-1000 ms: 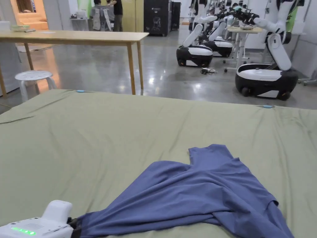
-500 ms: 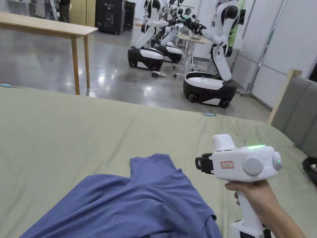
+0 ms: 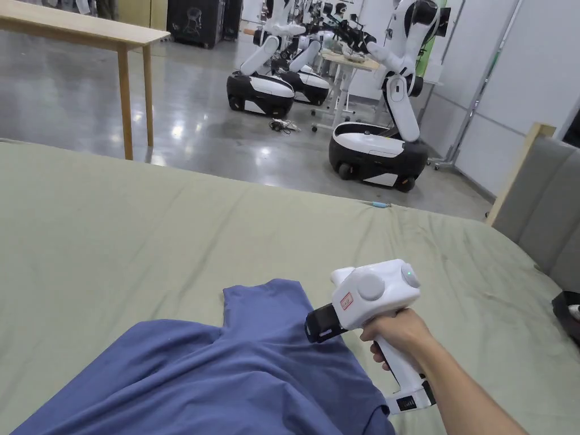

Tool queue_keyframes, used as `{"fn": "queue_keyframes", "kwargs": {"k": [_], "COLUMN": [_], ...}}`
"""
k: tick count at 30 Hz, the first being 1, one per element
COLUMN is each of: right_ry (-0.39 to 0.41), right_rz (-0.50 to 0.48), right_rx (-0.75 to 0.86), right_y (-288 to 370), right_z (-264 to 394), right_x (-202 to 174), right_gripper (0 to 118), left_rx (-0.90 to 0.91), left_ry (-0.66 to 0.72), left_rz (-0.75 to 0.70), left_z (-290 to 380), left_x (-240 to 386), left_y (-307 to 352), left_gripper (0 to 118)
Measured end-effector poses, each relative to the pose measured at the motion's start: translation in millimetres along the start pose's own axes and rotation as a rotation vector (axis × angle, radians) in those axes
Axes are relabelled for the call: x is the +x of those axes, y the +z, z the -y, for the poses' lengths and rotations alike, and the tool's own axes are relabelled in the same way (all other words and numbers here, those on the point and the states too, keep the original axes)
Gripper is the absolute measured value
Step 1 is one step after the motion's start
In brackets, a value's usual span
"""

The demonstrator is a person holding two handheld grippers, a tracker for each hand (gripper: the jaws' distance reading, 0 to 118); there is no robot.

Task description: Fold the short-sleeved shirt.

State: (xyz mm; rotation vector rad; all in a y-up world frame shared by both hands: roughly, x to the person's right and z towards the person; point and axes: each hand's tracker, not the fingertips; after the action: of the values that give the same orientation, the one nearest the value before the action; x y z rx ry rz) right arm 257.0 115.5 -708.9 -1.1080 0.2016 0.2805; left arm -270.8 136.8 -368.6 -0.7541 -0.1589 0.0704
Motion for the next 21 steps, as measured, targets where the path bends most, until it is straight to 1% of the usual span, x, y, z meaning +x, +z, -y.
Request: {"fn": "queue_keyframes", "kwargs": {"k": [2, 3, 4, 5, 6, 8, 9, 11, 12, 13, 14, 15, 18, 21], "right_ry": [-0.009, -0.018, -0.038, -0.081, -0.084, -0.079, -0.071, -0.041, -0.032, -0.019, 0.005, 0.004, 0.047, 0.048], "right_rz": [-0.010, -0.028, -0.040, -0.065, -0.051, -0.074, -0.077, -0.093, -0.091, -0.089, -0.079, -0.087, -0.031, -0.013], "right_rx": [-0.041, -0.076, -0.086, -0.066, -0.066, -0.066, -0.061, -0.053, -0.054, -0.058, -0.058, -0.062, -0.060, -0.030], "right_y": [-9, -12, -15, -14, -13, -8, -5, 3, 5, 7, 8, 7, 9, 12], "right_z": [2, 3, 3, 3, 3, 3, 3, 3, 3, 2, 1, 0, 1, 3], "right_x": [-3, -5, -5, -3, -3, -2, -3, -10, -13, -16, -20, -22, -34, -35], "right_gripper": [112, 110, 105, 104, 102, 89, 80, 55, 36, 10, 6, 5, 4, 4], "left_rx": [-0.005, -0.007, -0.007, -0.008, -0.008, -0.006, -0.006, -0.009, -0.009, -0.010, -0.010, -0.011, -0.012, -0.013], "left_ry": [-0.005, -0.003, 0.000, 0.002, 0.006, 0.010, 0.014, 0.017, 0.016, 0.015, 0.011, 0.007, -0.005, -0.011], "left_rz": [-0.001, -0.001, -0.001, -0.001, -0.003, -0.001, 0.000, 0.000, 0.000, -0.001, -0.002, -0.004, -0.005, -0.006], "left_z": [0, 0, -1, 0, 0, 0, 0, 0, -1, 0, 0, -1, 0, 1], "left_x": [-2, -2, -2, -4, -5, -5, -6, -6, -6, -6, -6, -5, -3, -3], "left_y": [-2, -2, -2, -3, -3, -2, -2, -2, -3, -3, -3, -4, -4, -4], "left_gripper": [2, 2, 2, 2, 2, 2, 2, 2, 2, 2, 2, 2, 2, 2]}}
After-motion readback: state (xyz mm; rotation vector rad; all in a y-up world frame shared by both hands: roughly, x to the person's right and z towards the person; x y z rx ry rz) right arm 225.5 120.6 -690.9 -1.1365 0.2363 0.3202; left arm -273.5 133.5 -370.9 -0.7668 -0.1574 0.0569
